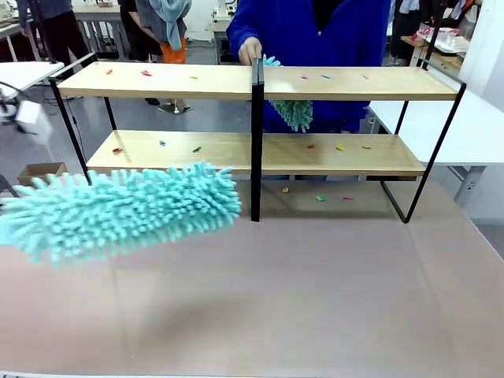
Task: Clean the shelves.
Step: Clean a randomly selected level of the Shelf with the Duster.
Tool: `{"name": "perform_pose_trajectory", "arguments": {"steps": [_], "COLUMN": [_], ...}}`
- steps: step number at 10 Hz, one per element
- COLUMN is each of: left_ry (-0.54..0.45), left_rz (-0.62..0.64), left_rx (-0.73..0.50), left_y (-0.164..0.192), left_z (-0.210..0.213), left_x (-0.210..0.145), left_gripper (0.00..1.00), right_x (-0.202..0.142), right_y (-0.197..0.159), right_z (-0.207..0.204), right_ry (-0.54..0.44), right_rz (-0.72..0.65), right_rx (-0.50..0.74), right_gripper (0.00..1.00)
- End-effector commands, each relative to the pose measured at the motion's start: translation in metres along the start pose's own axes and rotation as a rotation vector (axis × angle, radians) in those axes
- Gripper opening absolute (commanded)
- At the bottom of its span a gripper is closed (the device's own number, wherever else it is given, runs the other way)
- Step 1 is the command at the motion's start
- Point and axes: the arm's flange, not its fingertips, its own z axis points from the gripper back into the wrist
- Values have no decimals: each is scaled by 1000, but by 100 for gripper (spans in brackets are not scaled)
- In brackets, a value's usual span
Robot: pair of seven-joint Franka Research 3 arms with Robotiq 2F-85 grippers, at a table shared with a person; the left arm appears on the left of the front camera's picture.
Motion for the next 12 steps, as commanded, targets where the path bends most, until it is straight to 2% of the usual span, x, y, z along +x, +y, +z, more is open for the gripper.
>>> {"name": "perform_pose_trajectory", "arguments": {"steps": [1, 2, 3, 4, 5, 6, 7, 9, 10, 11, 12], "left_ry": [-99, -122, -95, -84, -151, -230, -279, -272, -253, -293, -293], "left_rz": [201, 258, 189, 175, 251, 319, 349, 325, 330, 366, 366], "left_rx": [23, 20, -28, -27, -38, -47, -62, -48, -79, -67, -67], "left_y": [7, 18, 27, 44, 61, 68, 69, 67, 63, 69, 69], "left_z": [2, 7, 12, 19, 19, 19, 12, 11, 14, 13, 13], "left_x": [41, 45, 17, -35, -93, -131, -154, -169, -163, -187, -187], "left_gripper": [13, 13, 13, 13, 13, 13, 13, 13, 13, 13, 13], "right_x": [1, 1, 1, 1, 1, 1, 1, 1, 1, 1, 1], "right_y": [1, 1, 1, 1, 1, 1, 1, 1, 1, 1, 1], "right_z": [-1, -1, -1, -1, -1, -1, -1, -1, -1, -1, -1], "right_ry": [0, 0, 0, 0, 0, 0, 0, 0, 0, 0, 0], "right_rz": [-1, -1, -1, -1, -1, -1, -1, -1, -1, -1, -1], "right_rx": [1, 1, 1, 1, 1, 1, 1, 1, 1, 1, 1], "right_gripper": [100, 100, 100, 100, 100, 100, 100, 100, 100, 100, 100]}}
